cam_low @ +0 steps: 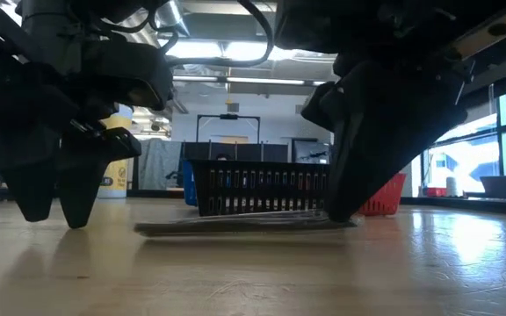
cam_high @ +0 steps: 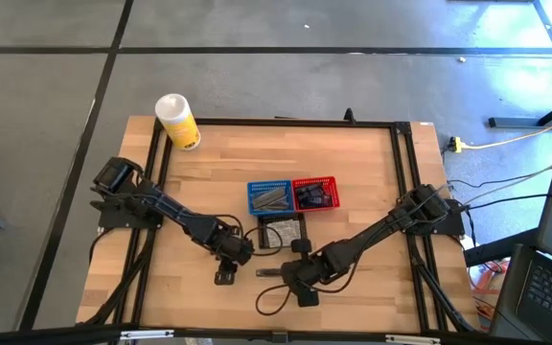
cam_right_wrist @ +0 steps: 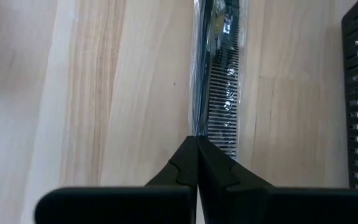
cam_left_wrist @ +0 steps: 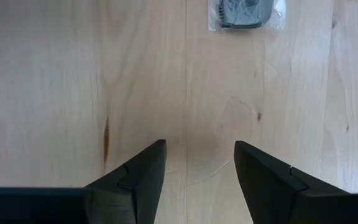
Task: Pick & Place Travel size toiletries
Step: Put the black comb into the blue bin
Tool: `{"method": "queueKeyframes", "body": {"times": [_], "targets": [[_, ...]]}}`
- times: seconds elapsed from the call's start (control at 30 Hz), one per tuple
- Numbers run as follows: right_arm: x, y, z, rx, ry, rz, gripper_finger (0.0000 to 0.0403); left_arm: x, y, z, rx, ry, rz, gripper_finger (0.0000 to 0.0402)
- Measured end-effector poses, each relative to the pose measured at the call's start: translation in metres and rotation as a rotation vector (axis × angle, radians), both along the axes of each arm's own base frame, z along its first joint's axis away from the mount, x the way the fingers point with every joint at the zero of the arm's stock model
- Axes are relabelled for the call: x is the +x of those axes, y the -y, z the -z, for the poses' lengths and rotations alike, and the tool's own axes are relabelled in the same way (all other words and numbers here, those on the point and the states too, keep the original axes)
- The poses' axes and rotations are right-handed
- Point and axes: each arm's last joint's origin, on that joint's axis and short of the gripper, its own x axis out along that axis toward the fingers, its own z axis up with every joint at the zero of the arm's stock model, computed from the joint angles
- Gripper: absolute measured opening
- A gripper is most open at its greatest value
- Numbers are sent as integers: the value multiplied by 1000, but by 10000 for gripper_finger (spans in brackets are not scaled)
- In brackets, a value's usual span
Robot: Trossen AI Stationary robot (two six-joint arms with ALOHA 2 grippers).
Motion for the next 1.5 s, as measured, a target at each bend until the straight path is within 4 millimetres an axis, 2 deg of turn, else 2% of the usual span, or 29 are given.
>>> {"method": "queueKeyframes", "body": {"times": [0.47,0.83,1.2,1.3,1.5], "targets": [[1,0,-1,-3,5,-1,0,3,7,-2,-3,70,-3,187],[2,2,-2,2,10,9,0,10,18,5,-33,126,39,189],[3,3,-2,5,12,10,0,9,25,4,-40,163,51,259],[3,2,-3,7,14,11,0,9,32,4,9,209,25,256],[3,2,-3,18,9,13,0,-6,51,4,166,263,-15,249]]}}
